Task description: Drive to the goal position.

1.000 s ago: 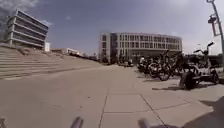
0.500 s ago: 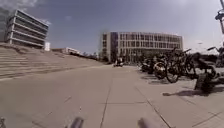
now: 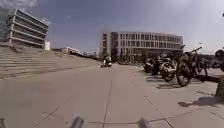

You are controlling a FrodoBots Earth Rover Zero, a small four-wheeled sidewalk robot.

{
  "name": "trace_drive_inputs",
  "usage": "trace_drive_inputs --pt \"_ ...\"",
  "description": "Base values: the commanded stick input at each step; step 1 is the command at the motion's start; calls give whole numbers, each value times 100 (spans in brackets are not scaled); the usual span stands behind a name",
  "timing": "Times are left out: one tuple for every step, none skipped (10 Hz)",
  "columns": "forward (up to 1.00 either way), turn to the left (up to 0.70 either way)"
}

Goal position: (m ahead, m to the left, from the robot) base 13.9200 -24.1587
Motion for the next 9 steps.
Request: trace_drive_inputs --pt "100 -1" --pt "100 -1" --pt "100 -1" --pt "100 -1" --pt "100 -5" --pt "100 -7" --pt "100 -9" --pt "100 -13" --pt "100 -6"
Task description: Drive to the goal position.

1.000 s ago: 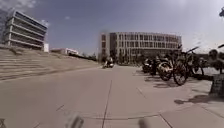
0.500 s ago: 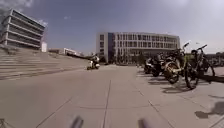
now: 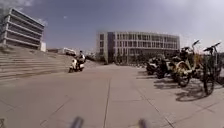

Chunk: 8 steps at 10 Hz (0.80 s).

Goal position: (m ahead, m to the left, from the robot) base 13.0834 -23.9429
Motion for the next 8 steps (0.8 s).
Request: trace_drive_inputs --pt "100 -1" --pt "100 -1" --pt "100 -1" --pt "100 -1" --pt "100 -1" --pt "100 -1" --pt "100 -1" --pt "100 -1"
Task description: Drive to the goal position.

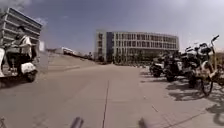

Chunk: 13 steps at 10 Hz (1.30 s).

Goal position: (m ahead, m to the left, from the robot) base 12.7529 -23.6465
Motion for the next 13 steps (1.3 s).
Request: trace_drive_inputs --pt "100 -1" --pt "100 -1" --pt "100 -1" --pt "100 -1" --pt "100 -1" --pt "100 -1" --pt "100 -2" --pt "100 -4" --pt "100 -10" --pt "100 -12" --pt "100 -13" --pt "100 -14" --pt "100 -11"
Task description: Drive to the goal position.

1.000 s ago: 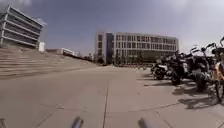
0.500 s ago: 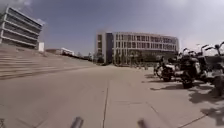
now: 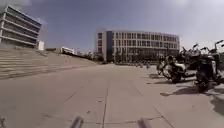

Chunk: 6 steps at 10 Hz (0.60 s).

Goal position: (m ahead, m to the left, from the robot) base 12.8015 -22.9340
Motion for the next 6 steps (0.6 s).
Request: trace_drive_inputs --pt "100 -4" --pt "100 -3" --pt "100 -1" --pt "100 -1" --pt "100 -1" --pt "100 -4"
